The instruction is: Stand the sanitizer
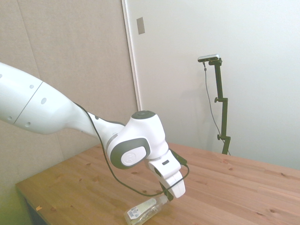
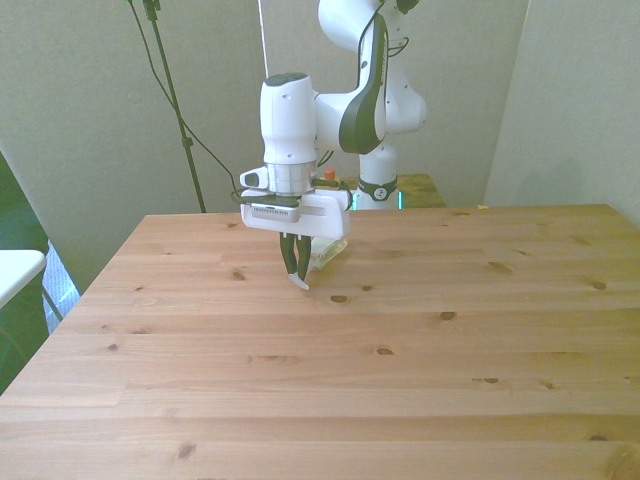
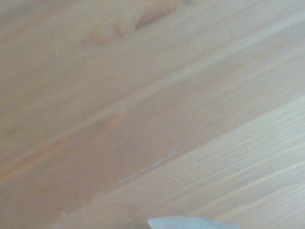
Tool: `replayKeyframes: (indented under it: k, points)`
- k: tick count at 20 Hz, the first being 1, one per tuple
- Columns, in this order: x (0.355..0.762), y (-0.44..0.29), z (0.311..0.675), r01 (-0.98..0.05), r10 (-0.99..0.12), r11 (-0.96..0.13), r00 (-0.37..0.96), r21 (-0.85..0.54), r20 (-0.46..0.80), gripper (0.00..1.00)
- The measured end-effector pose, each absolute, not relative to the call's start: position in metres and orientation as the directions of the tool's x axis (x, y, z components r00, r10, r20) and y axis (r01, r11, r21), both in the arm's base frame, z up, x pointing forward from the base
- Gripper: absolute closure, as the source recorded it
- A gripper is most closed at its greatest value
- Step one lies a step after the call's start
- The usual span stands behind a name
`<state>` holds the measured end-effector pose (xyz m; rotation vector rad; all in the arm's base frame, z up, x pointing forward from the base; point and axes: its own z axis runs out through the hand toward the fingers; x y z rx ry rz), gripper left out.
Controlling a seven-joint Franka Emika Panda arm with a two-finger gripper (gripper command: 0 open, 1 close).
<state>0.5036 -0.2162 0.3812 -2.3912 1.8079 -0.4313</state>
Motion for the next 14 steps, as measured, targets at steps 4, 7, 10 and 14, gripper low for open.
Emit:
replayKeyframes:
  k: [4,7,10,14]
  points:
    - [0.500,-0.184,0.420,-0.902,-0.949,-0.252,0.161,-0.351,0.270,1.00]
    - [0.496,-0.161,0.450,-0.881,-0.932,-0.241,0.093,-0.408,0.349,1.00]
    - [0.495,-0.140,0.472,-0.862,-0.908,-0.224,0.016,-0.455,0.418,1.00]
    - [0.498,-0.107,0.480,-0.836,-0.872,-0.211,-0.074,-0.506,0.485,1.00]
